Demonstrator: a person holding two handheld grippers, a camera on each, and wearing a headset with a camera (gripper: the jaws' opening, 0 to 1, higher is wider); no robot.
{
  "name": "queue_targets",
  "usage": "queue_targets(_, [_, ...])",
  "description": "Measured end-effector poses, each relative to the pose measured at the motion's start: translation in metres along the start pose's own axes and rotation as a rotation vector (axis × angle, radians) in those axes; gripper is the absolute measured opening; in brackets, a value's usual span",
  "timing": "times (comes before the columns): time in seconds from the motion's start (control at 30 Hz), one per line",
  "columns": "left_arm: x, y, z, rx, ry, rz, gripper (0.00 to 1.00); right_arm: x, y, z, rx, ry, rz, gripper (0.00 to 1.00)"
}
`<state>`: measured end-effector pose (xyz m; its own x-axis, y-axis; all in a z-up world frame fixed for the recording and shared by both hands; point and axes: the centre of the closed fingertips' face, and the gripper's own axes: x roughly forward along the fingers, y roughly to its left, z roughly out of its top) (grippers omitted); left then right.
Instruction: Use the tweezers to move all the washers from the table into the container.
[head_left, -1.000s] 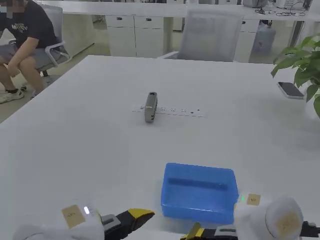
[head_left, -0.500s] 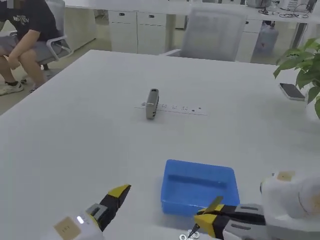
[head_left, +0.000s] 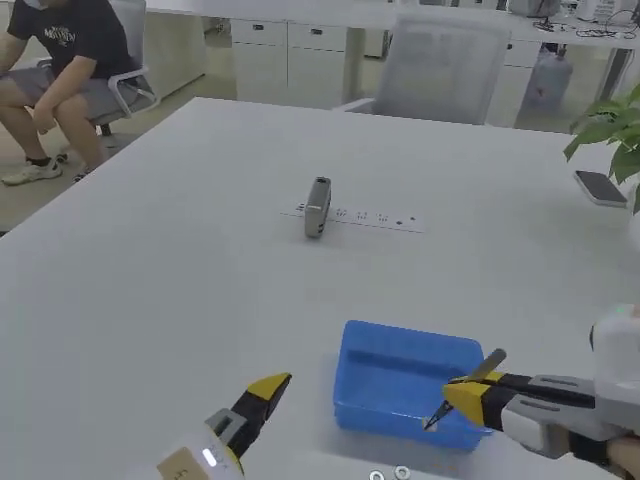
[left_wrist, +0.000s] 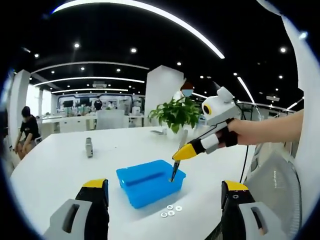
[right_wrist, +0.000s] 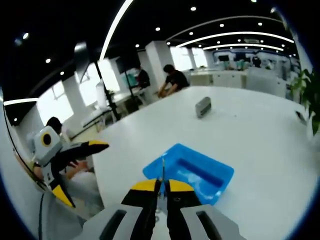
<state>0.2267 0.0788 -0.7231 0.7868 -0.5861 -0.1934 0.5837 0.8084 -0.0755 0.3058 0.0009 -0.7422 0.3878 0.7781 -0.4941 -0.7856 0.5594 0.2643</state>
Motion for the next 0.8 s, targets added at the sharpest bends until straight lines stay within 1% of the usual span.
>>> queue_targets(0.1, [-0.001,-0.001,0.004,-0.025,-0.023,-0.006,0.95,0.003,-0.011,0.003,-0.014,0.007,-0.026,0.03])
queue_targets(0.17, [-0.001,-0.001,0.004,-0.032,-0.026,-0.010,0.95,0.006,-0.019,0.003,-0.030,0.018,-0.042,0.03])
queue_targets(0.23, [-0.001,-0.001,0.005,-0.035,-0.031,-0.010,0.95,0.010,-0.028,0.000,-0.054,0.044,-0.060,0.03])
queue_targets(0.4, [-0.001,0.000,0.005,-0.044,-0.036,-0.007,0.94,0.020,-0.042,-0.008,-0.097,0.082,-0.094,0.03])
queue_targets(0.5, [-0.002,0.001,0.003,-0.042,-0.027,-0.002,0.94,0.025,-0.049,-0.011,-0.116,0.096,-0.110,0.03])
queue_targets(0.57, [-0.002,0.001,0.003,-0.040,-0.026,0.000,0.93,0.028,-0.051,-0.013,-0.135,0.114,-0.121,0.03])
queue_targets(0.7, [-0.002,0.002,0.002,-0.038,-0.020,0.004,0.93,0.033,-0.053,-0.016,-0.152,0.129,-0.126,0.03])
queue_targets(0.8, [-0.003,0.003,0.002,-0.037,-0.016,0.008,0.92,0.036,-0.059,-0.019,-0.161,0.141,-0.133,0.03])
